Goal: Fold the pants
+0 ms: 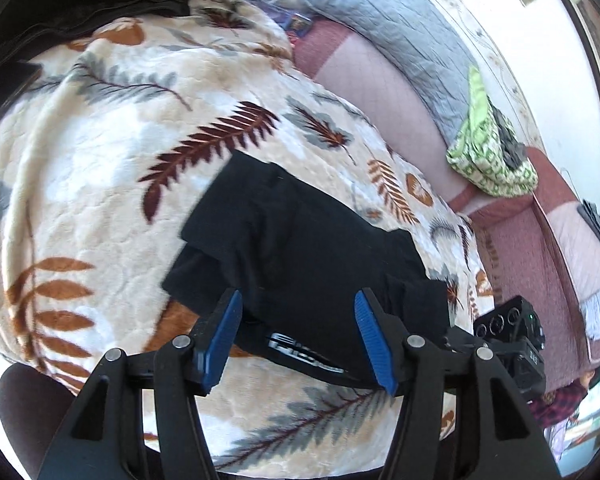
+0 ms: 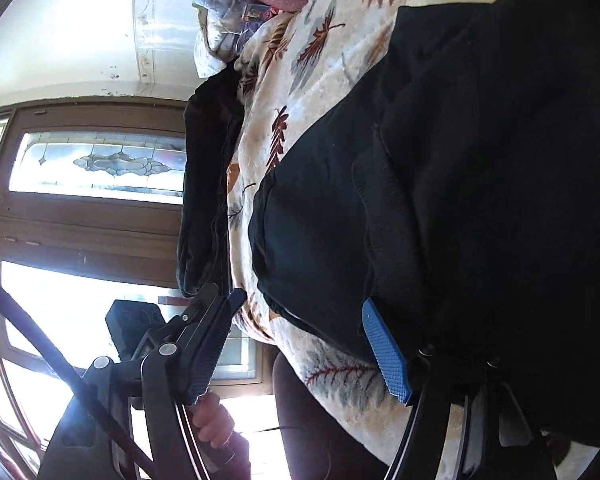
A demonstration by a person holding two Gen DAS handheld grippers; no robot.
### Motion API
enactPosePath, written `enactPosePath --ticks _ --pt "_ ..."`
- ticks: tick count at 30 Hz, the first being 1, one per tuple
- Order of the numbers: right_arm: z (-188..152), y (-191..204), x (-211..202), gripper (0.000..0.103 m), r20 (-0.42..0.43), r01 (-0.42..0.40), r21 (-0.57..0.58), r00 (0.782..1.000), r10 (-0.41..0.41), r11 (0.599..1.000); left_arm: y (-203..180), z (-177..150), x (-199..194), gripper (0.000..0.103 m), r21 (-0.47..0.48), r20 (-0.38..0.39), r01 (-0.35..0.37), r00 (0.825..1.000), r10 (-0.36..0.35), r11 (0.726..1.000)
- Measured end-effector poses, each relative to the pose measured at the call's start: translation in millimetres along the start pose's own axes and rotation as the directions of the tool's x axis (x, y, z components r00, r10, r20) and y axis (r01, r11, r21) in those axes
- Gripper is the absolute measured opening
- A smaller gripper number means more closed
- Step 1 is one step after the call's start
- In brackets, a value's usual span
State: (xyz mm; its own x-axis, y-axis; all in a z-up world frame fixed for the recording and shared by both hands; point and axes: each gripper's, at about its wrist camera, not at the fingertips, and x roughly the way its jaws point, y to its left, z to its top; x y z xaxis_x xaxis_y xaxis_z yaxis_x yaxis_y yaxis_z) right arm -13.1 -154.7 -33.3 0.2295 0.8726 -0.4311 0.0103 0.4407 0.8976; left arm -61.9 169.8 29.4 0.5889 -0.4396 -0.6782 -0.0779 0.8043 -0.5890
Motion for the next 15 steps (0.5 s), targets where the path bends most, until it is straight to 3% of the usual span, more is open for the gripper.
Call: enactPosePath --ticks 8,15 --pt "-7 10 18 0.076 -0.090 0.032 -0.020 0.995 -0.034 0.999 32 2 3 0.060 -0.085 0.025 -0.035 0.999 0.037 0.996" --pt "19 50 53 0.080 -0.126 0.161 -0.120 0.976 -0.175 0.980 46 1 14 0.065 -0.124 0.042 0.009 0.999 -0.004 0.992"
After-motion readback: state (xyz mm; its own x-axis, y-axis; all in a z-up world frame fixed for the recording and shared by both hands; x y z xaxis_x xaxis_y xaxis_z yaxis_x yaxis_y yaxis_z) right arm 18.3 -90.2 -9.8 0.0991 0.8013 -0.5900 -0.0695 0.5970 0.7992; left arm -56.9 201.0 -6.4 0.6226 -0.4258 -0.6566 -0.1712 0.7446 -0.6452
